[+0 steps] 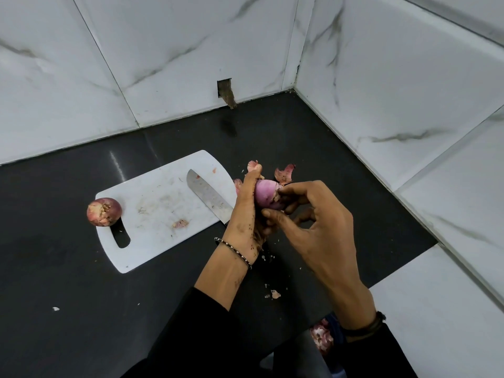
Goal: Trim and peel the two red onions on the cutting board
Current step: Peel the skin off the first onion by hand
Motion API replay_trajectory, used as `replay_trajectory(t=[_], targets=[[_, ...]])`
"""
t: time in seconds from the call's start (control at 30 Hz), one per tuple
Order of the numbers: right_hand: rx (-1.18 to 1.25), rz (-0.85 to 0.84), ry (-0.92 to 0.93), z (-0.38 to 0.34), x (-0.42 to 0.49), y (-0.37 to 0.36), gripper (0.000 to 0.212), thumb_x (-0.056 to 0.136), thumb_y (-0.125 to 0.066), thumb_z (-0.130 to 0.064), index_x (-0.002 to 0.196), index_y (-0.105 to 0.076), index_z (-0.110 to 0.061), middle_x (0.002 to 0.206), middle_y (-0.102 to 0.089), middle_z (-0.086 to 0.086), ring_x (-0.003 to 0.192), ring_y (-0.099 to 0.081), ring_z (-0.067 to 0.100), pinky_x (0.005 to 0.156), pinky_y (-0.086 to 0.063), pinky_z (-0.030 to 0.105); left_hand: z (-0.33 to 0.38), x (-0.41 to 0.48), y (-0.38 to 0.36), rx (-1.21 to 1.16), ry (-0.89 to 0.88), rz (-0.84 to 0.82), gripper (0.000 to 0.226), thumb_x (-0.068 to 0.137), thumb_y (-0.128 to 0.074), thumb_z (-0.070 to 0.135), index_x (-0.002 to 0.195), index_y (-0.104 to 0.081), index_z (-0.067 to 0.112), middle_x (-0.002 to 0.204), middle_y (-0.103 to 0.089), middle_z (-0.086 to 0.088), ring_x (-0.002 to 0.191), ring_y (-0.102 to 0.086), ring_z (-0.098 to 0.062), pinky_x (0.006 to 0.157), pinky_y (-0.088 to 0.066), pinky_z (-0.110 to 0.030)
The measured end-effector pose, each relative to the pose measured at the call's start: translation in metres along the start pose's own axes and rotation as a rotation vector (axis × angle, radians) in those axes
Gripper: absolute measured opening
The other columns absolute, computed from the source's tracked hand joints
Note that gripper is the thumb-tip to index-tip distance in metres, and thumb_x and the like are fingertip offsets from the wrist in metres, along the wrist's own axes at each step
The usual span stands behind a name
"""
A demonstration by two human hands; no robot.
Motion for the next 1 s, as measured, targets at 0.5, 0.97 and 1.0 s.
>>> replay_trajectory(t=[0.5,0.97,1.0], targets=[[0.038,-0.044,-0.078,-0.003,0.005,-0.006,0.036,0.075,-0.077,-0.042,0.083,-0.063,-0.010,0.086,-0.060,-0.004,0.074,-0.061,0.002,0.059,-0.045,0.005,0.008,0.004,0.009,0.157,-0.040,-0.028,0.063,0.087,-0.047,0.068,0.052,-0.059,0.016,0.065,-0.036,-0.007,0.034,-0.029,-0.011,0.041,-0.019,-0.016],[-0.146,-0.015,0.003,0.006,0.000,-0.001,0.019,0.094,-0.070,-0.017,0.113,-0.070,-0.015,0.103,-0.066,-0.007,0.089,-0.062,0.003,0.073,-0.048,0.010,-0.003,0.006,0.007,0.206,0.091,-0.107,0.062,0.092,-0.042,0.064,0.060,-0.065,0.017,0.059,-0.057,-0.006,0.035,-0.036,-0.010,0.036,-0.025,-0.015],[-0.133,-0.050,0.034,0.005,0.000,-0.003,0.021,0.092,-0.072,-0.018,0.112,-0.069,-0.015,0.104,-0.065,-0.006,0.090,-0.062,0.004,0.073,-0.048,0.010,-0.002,0.005,0.008,0.247,0.086,-0.108,0.062,0.091,-0.042,0.066,0.061,-0.064,0.017,0.056,-0.055,-0.004,0.035,-0.034,-0.009,0.037,-0.023,-0.015]])
Point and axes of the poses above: each hand's wrist, its own x-axis towards the middle knuckle, its own y-axis out of the back of the hand, z = x × y, the point moved 9 cm from there along x, towards the middle knuckle
